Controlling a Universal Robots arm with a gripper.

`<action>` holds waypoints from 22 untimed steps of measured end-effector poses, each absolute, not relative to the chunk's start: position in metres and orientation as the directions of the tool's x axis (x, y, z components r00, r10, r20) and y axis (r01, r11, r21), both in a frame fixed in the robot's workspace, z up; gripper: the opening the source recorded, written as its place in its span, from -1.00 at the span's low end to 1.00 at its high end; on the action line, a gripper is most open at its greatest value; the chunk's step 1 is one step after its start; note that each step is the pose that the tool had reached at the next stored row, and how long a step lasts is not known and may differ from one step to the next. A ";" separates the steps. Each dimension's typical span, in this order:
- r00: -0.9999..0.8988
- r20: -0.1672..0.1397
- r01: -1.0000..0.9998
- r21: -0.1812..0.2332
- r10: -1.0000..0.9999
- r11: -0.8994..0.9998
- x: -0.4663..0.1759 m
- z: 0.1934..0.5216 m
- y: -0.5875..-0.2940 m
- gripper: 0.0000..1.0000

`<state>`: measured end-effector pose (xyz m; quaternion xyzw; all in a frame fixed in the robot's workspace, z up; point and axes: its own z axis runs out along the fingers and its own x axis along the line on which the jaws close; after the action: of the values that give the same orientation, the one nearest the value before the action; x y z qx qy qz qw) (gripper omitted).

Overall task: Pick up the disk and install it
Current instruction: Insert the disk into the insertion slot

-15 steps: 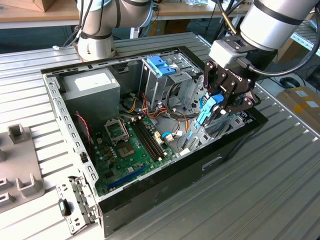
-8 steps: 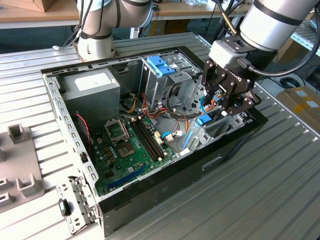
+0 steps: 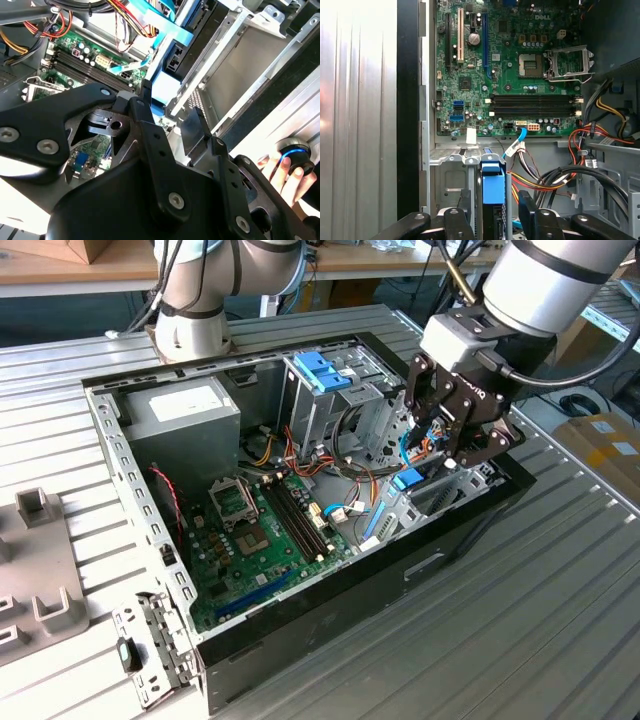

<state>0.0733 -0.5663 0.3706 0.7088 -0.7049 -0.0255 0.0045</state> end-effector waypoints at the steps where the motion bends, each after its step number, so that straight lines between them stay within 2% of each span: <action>1: 0.005 -0.031 -0.999 0.042 -1.000 -0.006 0.073 0.372 -0.566 0.01; 10: 0.005 -0.037 -0.999 0.042 -0.999 -0.006 0.073 0.385 -0.566 -0.03; 16: 0.005 -0.038 -0.999 0.042 -0.999 -0.007 0.073 0.385 -0.567 -0.76; 22: 0.005 -0.039 -0.999 0.050 -0.999 -0.007 0.081 0.384 -0.567 -0.80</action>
<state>0.0809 -0.5668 0.3837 0.7087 -0.7047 -0.0317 0.0041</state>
